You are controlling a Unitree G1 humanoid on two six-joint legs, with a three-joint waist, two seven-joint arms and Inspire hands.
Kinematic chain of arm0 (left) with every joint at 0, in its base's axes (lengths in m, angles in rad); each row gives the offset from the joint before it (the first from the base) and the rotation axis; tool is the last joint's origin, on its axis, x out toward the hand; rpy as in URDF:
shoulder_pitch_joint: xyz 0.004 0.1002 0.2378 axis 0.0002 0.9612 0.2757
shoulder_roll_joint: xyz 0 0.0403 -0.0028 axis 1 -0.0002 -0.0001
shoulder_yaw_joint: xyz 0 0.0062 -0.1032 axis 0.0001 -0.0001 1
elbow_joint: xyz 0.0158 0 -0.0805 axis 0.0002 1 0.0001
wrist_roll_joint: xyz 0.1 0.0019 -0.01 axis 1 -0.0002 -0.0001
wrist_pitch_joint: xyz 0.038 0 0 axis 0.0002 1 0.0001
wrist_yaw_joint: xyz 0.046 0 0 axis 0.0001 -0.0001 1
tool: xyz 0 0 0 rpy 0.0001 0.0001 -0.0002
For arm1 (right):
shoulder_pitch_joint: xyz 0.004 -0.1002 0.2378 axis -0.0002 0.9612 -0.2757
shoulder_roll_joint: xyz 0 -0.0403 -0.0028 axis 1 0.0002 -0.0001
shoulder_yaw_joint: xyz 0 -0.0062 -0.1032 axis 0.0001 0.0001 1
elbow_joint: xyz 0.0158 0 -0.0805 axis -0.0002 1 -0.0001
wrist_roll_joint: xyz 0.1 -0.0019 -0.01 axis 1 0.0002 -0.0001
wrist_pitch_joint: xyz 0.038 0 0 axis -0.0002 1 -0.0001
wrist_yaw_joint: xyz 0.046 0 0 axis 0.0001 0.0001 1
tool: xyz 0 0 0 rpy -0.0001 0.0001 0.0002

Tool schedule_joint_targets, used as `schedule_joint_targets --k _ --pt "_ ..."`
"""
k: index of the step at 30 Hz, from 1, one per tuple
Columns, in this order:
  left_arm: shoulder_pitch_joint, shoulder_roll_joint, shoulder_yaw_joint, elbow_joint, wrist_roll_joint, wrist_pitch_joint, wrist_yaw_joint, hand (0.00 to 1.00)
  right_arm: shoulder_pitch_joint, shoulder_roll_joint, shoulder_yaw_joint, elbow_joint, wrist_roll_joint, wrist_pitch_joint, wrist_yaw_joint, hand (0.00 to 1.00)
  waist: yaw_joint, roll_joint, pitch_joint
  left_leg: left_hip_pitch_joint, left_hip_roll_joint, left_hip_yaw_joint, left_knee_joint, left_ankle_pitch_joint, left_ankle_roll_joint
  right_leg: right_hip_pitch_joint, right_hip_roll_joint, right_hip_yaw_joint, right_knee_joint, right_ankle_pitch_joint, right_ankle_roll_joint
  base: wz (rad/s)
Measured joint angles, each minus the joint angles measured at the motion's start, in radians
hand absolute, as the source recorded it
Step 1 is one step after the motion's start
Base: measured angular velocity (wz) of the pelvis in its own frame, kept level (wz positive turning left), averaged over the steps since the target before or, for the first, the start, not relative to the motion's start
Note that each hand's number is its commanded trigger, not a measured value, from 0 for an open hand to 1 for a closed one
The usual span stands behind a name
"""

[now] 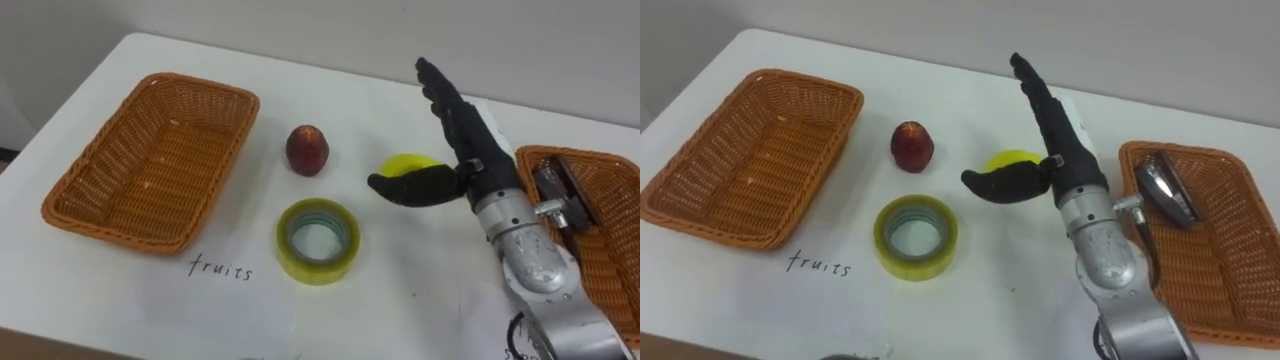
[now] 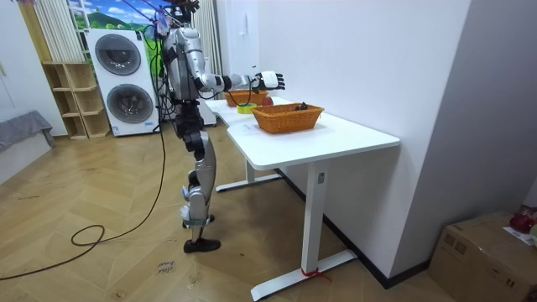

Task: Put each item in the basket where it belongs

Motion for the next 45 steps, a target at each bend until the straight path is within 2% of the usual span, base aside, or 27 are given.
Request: schedule_joint_targets --k 5,7,10,12,16,24,29,37,45 --pt "-0.02 0.0 -0.027 -0.004 0.0 0.0 0.001 0.0 -0.016 0.002 0.028 0.018 0.004 0.0 0.009 0.0 0.001 0.007 0.0039 -0.001 0.0 0.0 0.0 0.0 0.0 -0.002 0.0 0.0 -0.001 0.0 0.0 0.0" --pt "-0.021 0.001 -0.036 -0.014 0.0 0.0 0.0 0.0 -0.02 0.016 0.031 0.019 -0.003 0.0 0.013 0.0 0.0 0.014 0.0058 -0.001 0.0 0.0 0.0 0.0 0.0 -0.002 0.0 0.001 -0.001 0.0 0.0 0.0" --pt "-0.016 0.0 -0.036 -0.028 0.002 0.0 -0.003 0.0 -0.02 0.017 0.032 0.03 -0.026 0.0 0.013 0.0 0.006 0.019 0.0046 0.005 0.0 0.0 0.0 0.0 0.0 0.0 0.0 0.002 -0.001 0.0 0.0 0.0" --pt "-0.014 -0.002 -0.036 -0.028 0.003 0.001 -0.004 0.0 -0.022 0.019 0.032 0.06 -0.039 0.0 0.013 0.0 0.007 0.023 0.0004 0.006 0.0 0.0 0.0 0.001 0.0 0.0 0.0 0.002 -0.001 0.0 0.0 0.0" --pt "-0.005 -0.004 -0.036 -0.026 0.002 0.001 -0.005 0.0 -0.026 0.033 0.032 0.133 -0.06 -0.001 0.016 0.0 0.005 0.031 0.0 0.006 -0.001 0.001 -0.002 0.005 0.0 0.002 -0.001 0.002 0.0 0.0 0.0 0.0" --pt "0.024 -0.006 -0.038 -0.025 0.003 0.018 -0.037 0.0 -0.034 0.04 0.031 0.166 -0.086 0.0 0.032 0.0 0.008 0.021 0.0019 -0.009 -0.001 -0.011 -0.001 0.007 -0.002 0.001 -0.001 -0.015 0.001 0.0 -0.001 0.06" --pt "0.028 -0.006 -0.042 -0.026 0.003 0.019 -0.051 0.0 -0.04 0.052 0.031 0.178 -0.105 0.0 0.032 0.0 0.011 0.014 0.0097 -0.02 -0.001 -0.021 0.007 0.007 -0.003 -0.002 -0.001 -0.025 0.0 0.001 -0.001 0.07" --pt "0.007 -0.007 -0.042 -0.027 0.005 0.019 -0.051 0.0 -0.063 0.061 0.031 0.212 -0.113 0.0 0.031 0.0 0.024 0.018 0.0103 -0.025 -0.001 -0.021 0.013 0.007 -0.003 -0.006 -0.001 -0.025 -0.001 0.001 -0.001 0.0" --pt "0.006 -0.007 -0.042 -0.027 0.005 0.02 -0.05 0.0 -0.063 0.061 0.031 0.212 -0.113 0.0 0.03 0.0 0.025 0.023 0.0075 -0.025 -0.001 -0.021 0.015 0.007 -0.003 -0.006 -0.001 -0.026 -0.001 0.001 -0.002 0.0"
